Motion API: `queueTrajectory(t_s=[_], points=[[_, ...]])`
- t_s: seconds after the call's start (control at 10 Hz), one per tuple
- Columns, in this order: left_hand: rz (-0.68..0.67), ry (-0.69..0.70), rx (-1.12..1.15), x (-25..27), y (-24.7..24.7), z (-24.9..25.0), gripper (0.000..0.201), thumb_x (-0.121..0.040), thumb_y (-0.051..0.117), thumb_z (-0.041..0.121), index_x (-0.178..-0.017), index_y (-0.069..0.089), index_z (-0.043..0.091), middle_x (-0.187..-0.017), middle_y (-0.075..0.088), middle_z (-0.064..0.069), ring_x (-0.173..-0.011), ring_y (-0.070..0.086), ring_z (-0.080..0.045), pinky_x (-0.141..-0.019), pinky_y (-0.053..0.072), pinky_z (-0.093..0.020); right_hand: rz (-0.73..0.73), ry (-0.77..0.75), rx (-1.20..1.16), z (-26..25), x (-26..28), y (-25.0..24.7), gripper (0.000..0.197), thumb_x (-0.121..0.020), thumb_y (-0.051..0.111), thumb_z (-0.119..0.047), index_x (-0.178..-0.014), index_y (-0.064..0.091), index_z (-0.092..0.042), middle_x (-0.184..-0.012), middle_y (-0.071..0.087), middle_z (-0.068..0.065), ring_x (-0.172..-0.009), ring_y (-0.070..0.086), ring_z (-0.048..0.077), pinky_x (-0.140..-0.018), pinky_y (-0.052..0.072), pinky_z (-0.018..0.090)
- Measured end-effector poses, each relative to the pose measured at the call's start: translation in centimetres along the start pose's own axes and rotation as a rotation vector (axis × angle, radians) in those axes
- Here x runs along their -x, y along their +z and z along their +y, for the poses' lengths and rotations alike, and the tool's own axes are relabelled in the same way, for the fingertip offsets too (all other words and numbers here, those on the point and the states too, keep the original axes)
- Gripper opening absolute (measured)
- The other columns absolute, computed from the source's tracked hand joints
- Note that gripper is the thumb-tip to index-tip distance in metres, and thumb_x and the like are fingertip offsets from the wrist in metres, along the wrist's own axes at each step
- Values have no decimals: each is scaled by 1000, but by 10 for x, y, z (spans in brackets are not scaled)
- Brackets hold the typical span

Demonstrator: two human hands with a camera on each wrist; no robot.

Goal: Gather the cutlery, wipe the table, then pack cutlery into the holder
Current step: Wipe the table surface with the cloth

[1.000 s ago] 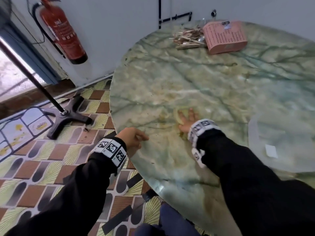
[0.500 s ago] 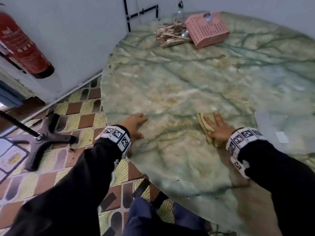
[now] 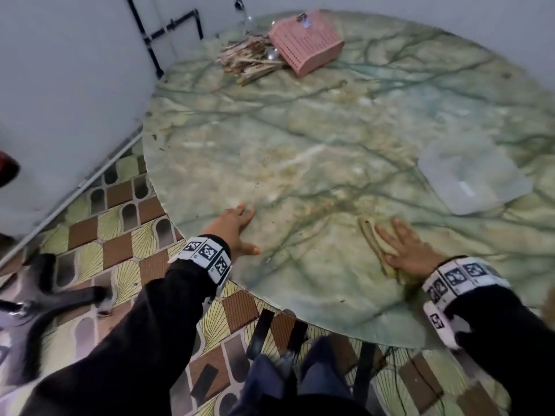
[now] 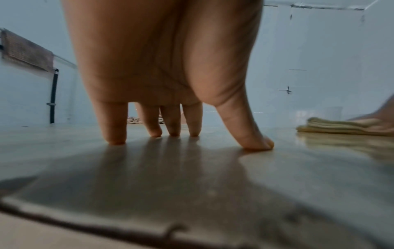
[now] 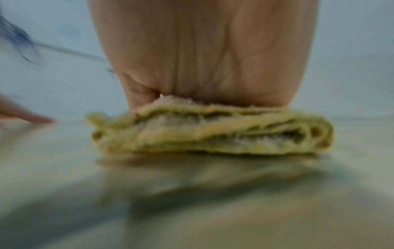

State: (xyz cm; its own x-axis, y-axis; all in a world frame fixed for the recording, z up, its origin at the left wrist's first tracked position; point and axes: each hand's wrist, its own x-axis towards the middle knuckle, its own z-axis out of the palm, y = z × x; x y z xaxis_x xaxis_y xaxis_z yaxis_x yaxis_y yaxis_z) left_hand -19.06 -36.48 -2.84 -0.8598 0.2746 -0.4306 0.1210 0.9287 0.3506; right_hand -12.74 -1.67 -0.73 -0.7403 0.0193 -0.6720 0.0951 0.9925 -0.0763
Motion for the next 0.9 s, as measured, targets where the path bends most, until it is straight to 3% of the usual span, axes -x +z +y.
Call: queueTrajectory(t_s=[0.1, 0.2, 0.3, 0.4, 0.5, 0.6, 0.7, 0.8, 0.9], points=[[-2, 11, -19, 0, -1, 1, 101, -70, 76, 41, -149, 15, 20, -158, 6, -5, -145, 10, -24, -119, 13, -38, 145, 197, -87, 8, -31, -27, 67, -98, 37, -34, -148, -7, -27, -154, -20, 14, -144, -12, 33, -118, 3, 41], [-2, 8, -23, 1, -2, 2, 101, -70, 76, 41, -149, 15, 20, -157, 8, -7, -144, 12, -24, -119, 14, -36, 196, 76, -28, -59, -43, -24, 65, -98, 36, -34, -149, -5, -27, -154, -19, 15, -144, -10, 34, -118, 3, 41], [1, 10, -35, 2, -2, 2, 101, -70, 76, 43, -148, 16, 20, -157, 9, -7, -144, 14, -23, -119, 14, -34, 126, -284, 143, -133, -13, 15, 66, -98, 35, -36, -147, -10, -36, -143, -34, -2, -142, -22, 22, -116, 0, 49], [-3, 8, -53, 2, -4, 2, 100, -70, 75, 46, -148, 18, 22, -157, 11, -4, -144, 14, -24, -119, 15, -35, -76, -438, 231, -126, 27, 46, 66, -99, 32, -37, -141, -17, -47, -133, -44, -9, -126, -35, 11, -111, -14, 50], [-19, 0, -74, 2, -6, 2, 97, -70, 74, 47, -148, 19, 24, -156, 13, -2, -143, 15, -24, -118, 17, -37, -103, -414, 122, -67, 32, 43, 59, -88, 17, -68, -130, -23, -58, -130, -49, -17, -124, -38, 3, -113, -13, 43], [-10, -17, -92, -3, -12, 4, 83, -75, 70, 45, -145, 29, 24, -153, 22, -2, -138, 24, -24, -114, 25, -40, -13, -111, 122, -12, -4, 5, 88, -73, 31, -13, -141, -22, -34, -148, -36, -2, -140, -25, 13, -118, 2, 38], [-8, -15, -114, -10, -22, 6, 61, -83, 63, 43, -138, 43, 24, -141, 38, -2, -127, 40, -22, -107, 34, -35, 106, 137, -6, 4, -53, -43, 65, -99, 31, -37, -148, -8, -23, -154, -19, 16, -144, -14, 29, -119, 1, 38], [-24, -45, -27, -21, -38, 5, 40, -86, 61, 34, -124, 58, 22, -126, 54, 0, -114, 53, -18, -100, 41, -30, 170, 170, -170, -31, -101, -85, 67, -95, 39, -41, -150, 2, -27, -155, -6, 20, -144, -5, 38, -117, 4, 48], [6, -94, 96, -42, -58, -3, 29, -87, 62, 18, -116, 64, 19, -123, 62, -1, -110, 58, -17, -101, 41, -30, 409, -56, 95, -72, -163, -81, 71, -78, 35, -57, -145, 22, -34, -149, 23, 28, -143, -15, 34, -115, -11, 43]])
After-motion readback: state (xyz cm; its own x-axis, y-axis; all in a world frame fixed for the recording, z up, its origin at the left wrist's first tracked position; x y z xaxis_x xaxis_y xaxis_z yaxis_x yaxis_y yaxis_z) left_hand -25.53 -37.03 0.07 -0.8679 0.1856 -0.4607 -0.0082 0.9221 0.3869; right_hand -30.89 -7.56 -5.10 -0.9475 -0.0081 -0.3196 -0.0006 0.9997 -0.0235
